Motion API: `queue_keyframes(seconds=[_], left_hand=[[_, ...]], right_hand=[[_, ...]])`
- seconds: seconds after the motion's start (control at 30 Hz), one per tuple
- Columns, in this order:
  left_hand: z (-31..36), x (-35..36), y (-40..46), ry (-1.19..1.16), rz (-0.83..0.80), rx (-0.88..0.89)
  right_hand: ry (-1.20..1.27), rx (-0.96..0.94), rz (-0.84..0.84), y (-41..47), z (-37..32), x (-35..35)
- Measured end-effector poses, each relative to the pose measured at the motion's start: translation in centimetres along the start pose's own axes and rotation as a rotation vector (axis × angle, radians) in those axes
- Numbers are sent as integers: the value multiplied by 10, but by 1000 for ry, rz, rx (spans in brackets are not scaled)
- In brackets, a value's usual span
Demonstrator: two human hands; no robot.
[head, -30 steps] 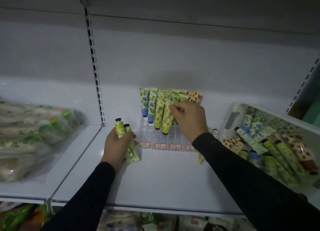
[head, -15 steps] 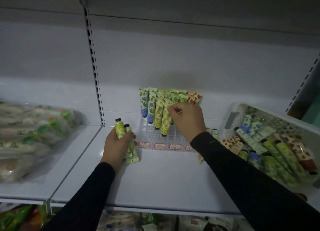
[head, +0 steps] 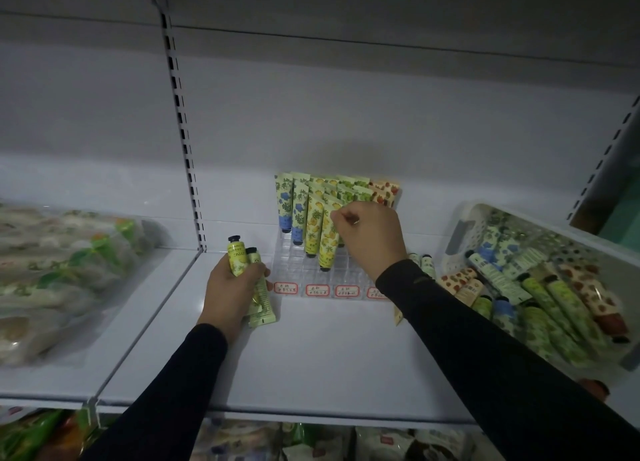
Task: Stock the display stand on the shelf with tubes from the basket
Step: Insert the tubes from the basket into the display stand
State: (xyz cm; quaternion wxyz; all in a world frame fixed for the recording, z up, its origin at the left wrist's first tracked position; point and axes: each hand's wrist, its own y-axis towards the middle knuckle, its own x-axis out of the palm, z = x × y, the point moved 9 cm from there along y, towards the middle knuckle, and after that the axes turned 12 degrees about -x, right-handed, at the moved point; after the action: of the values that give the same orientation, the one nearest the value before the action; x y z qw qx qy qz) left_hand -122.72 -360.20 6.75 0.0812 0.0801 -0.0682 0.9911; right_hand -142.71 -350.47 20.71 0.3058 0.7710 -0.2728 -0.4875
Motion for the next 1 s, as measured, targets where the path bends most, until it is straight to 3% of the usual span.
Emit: queue_keyframes(seconds=[0.43,0.8,1.0], left_hand=[[1,-1,-1,14,6,18],[8,-2,-10,-60,-20,20],[5,3,-17,37,-45,41]], right_hand=[[46,88,-87,0,4,5],[71,58,30,-21,-14,-23],[54,65,-163,-33,-11,8]])
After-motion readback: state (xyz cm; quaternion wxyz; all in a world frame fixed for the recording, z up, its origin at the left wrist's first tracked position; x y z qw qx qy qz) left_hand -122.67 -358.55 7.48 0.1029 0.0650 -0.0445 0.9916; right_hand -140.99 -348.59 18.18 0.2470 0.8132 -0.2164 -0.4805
